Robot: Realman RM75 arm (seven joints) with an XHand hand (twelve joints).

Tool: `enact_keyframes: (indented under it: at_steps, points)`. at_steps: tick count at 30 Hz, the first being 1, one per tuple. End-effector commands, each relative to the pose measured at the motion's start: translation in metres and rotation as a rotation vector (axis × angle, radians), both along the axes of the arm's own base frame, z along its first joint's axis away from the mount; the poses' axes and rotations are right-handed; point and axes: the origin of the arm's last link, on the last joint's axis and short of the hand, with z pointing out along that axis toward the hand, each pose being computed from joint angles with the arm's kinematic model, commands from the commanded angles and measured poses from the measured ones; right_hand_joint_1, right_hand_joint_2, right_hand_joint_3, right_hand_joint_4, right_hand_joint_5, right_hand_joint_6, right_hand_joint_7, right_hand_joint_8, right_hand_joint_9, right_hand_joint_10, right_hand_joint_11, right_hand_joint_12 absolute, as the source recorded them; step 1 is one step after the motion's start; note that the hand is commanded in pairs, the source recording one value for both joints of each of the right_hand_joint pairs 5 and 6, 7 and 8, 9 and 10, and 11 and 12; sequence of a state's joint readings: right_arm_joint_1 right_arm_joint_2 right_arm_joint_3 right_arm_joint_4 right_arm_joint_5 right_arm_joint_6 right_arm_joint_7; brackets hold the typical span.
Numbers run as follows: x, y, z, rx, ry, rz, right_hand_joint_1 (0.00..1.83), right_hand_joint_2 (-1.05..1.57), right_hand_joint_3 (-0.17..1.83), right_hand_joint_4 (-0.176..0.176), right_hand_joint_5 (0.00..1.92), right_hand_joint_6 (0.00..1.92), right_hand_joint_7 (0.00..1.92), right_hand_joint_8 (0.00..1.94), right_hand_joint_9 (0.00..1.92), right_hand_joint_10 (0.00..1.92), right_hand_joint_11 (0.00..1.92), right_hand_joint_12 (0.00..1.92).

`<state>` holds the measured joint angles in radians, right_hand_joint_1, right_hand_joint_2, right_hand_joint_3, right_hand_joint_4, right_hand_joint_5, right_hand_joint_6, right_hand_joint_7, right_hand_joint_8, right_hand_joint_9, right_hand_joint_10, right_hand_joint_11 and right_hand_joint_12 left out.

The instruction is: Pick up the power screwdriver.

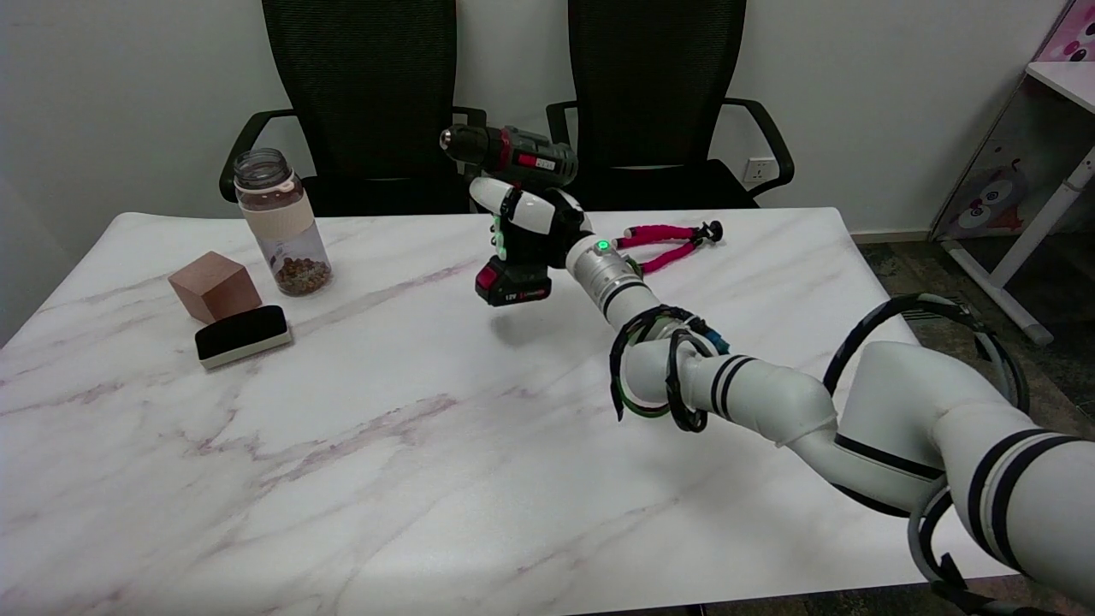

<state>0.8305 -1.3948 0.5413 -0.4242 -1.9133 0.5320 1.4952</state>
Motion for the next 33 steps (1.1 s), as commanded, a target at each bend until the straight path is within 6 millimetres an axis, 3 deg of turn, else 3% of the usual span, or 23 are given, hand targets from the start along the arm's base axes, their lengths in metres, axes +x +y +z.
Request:
enact_keyframes:
  at_steps: [1,13,22,33]
  points:
    - [0.038,0.013,0.006,0.063,-0.016,0.153,1.00,0.95,0.87,0.176,1.92,1.92,1.92,1.92,1.92,1.92,1.92,1.92]
    - [0.088,0.009,0.031,0.068,0.029,0.272,0.99,1.03,0.85,0.176,1.92,1.92,1.92,1.92,1.92,1.92,1.92,1.92]
    - [0.093,0.010,0.032,0.072,0.031,0.285,0.99,1.06,0.85,0.176,1.92,1.92,1.92,1.92,1.92,1.92,1.92,1.92]
    - [0.099,0.018,0.019,0.102,-0.003,0.328,0.99,1.08,0.85,0.176,1.92,1.92,1.92,1.92,1.92,1.92,1.92,1.92]
